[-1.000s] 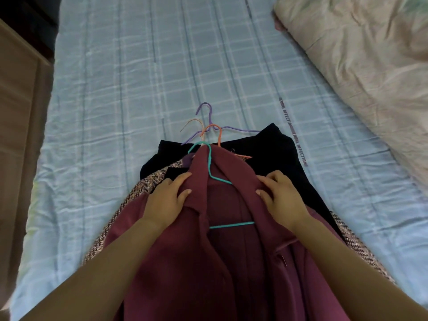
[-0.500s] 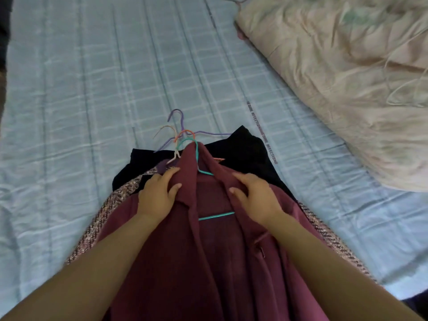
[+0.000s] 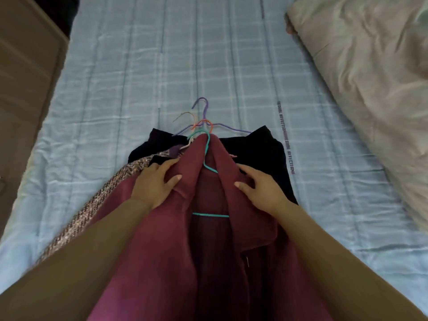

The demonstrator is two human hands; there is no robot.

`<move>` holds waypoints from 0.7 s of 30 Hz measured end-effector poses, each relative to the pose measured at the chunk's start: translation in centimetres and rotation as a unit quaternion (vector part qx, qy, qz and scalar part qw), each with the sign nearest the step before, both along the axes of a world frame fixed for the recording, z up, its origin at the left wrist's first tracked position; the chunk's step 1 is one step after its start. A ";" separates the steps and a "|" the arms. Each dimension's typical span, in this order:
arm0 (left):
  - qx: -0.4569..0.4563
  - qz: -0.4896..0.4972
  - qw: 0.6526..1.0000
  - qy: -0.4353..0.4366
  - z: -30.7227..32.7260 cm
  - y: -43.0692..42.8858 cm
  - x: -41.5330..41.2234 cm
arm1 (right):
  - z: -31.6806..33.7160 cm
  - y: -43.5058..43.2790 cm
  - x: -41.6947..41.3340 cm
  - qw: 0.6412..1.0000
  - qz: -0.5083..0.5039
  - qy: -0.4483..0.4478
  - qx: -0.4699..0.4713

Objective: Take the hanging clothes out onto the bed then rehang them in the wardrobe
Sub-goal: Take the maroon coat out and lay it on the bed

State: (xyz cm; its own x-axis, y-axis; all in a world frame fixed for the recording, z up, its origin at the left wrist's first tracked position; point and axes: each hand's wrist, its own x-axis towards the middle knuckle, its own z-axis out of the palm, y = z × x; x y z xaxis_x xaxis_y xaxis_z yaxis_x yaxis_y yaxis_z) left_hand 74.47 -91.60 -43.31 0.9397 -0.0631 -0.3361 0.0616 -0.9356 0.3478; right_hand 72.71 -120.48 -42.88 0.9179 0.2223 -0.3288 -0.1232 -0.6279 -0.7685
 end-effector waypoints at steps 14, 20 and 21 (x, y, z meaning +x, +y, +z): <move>-0.034 0.073 0.986 -0.143 13.1 -0.5 -8.0 | 10.0 0.0 -4.9 0.979 -0.004 -0.185 0.082; -0.028 0.123 0.976 -0.179 20.3 2.0 -14.8 | 16.7 2.3 -9.2 0.975 0.023 -0.179 0.129; -0.028 0.128 0.974 -0.186 21.1 2.5 -16.1 | 17.6 2.8 -10.0 0.974 0.032 -0.180 0.135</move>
